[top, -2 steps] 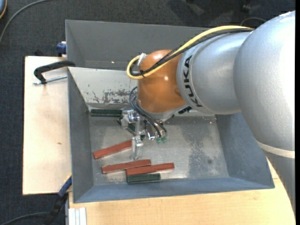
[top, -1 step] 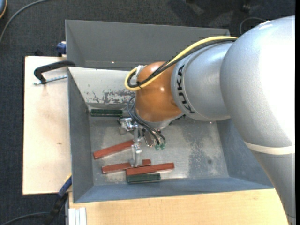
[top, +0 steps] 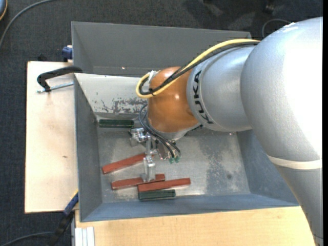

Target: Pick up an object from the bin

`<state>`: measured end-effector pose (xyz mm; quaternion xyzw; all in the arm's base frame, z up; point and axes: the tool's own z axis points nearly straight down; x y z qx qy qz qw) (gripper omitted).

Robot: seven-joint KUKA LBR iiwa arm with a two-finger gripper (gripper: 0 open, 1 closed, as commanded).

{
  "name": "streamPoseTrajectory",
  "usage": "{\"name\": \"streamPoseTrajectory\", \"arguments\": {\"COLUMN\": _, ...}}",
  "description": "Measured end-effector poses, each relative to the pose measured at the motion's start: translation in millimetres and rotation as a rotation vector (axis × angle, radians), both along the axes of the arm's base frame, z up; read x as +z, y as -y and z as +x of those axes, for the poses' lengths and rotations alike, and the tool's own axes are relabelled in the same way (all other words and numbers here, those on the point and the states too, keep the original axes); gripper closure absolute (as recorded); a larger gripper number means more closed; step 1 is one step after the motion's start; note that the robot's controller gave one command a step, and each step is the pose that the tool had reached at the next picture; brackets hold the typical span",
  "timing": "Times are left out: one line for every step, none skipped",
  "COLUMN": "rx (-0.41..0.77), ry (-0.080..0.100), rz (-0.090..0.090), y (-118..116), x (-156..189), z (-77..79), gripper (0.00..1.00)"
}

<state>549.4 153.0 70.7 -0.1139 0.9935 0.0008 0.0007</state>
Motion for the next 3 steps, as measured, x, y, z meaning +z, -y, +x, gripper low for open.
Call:
{"name": "streamPoseTrajectory", "arguments": {"rx": 0.0, "ry": 0.0, "rz": 0.0, "y": 0, "x": 0, "z": 0.0, "gripper": 1.0}}
{"name": "streamPoseTrajectory", "arguments": {"rx": -0.001, "ry": 0.007, "rz": 0.002, "y": -1, "x": 28, "z": 1.9, "gripper": 1.0}}
{"name": "streamPoseTrajectory", "arguments": {"rx": -0.002, "ry": 0.01, "rz": 0.002, "y": -2, "x": 77, "z": 4.1, "gripper": 1.0}}
